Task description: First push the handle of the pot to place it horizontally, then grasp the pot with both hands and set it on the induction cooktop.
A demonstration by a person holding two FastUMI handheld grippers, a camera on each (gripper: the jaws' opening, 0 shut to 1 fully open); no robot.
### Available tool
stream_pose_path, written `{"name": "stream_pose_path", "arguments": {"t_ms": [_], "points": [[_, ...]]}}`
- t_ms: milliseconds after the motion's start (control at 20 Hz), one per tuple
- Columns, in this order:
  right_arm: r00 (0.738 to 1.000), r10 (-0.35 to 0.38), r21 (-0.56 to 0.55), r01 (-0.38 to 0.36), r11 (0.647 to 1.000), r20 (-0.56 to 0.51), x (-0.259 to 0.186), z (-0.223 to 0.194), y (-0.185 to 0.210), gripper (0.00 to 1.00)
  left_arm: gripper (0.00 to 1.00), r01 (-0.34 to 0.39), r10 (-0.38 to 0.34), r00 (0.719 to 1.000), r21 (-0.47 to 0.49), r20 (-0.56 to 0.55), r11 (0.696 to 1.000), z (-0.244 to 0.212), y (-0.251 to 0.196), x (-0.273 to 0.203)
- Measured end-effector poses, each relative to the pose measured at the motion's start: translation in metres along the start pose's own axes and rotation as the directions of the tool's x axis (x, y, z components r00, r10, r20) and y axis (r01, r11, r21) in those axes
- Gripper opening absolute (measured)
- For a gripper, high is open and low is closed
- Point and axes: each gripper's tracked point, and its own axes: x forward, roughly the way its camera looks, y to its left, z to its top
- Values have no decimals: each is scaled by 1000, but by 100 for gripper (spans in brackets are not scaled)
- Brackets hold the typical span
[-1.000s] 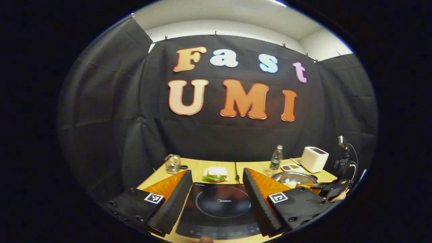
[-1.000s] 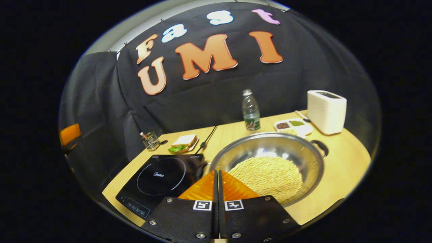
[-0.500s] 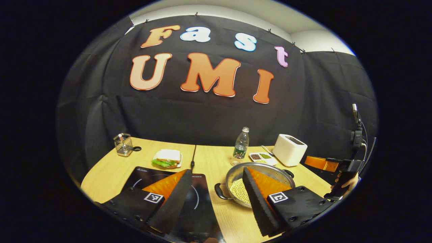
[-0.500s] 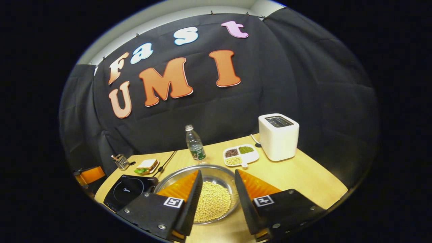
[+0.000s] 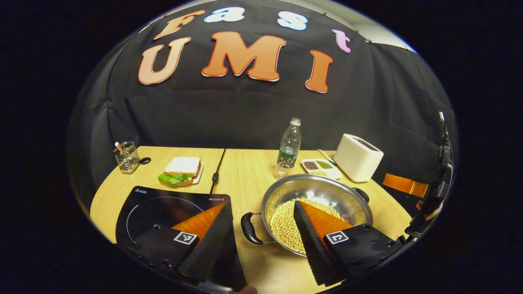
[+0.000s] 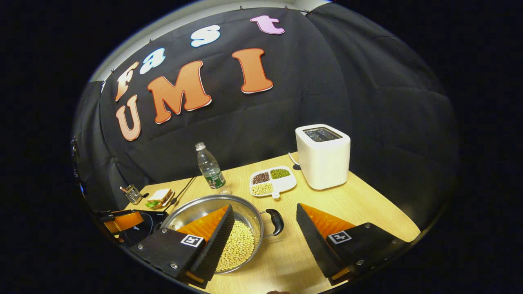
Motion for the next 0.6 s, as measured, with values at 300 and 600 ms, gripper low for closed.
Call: {"name": "stream_pose_path", "arguments": {"t_ms": [300,600], "points": [[995,-1,-51,-5,999,-103,46,-33,5,95,99,-4,2,994,-18,-106,1000,-30,6,32],[976,-28,-66,14,998,-214,83,-65,-3,95,98,26,-29,977,-18,-211,1000,-59,-7,57]]}}
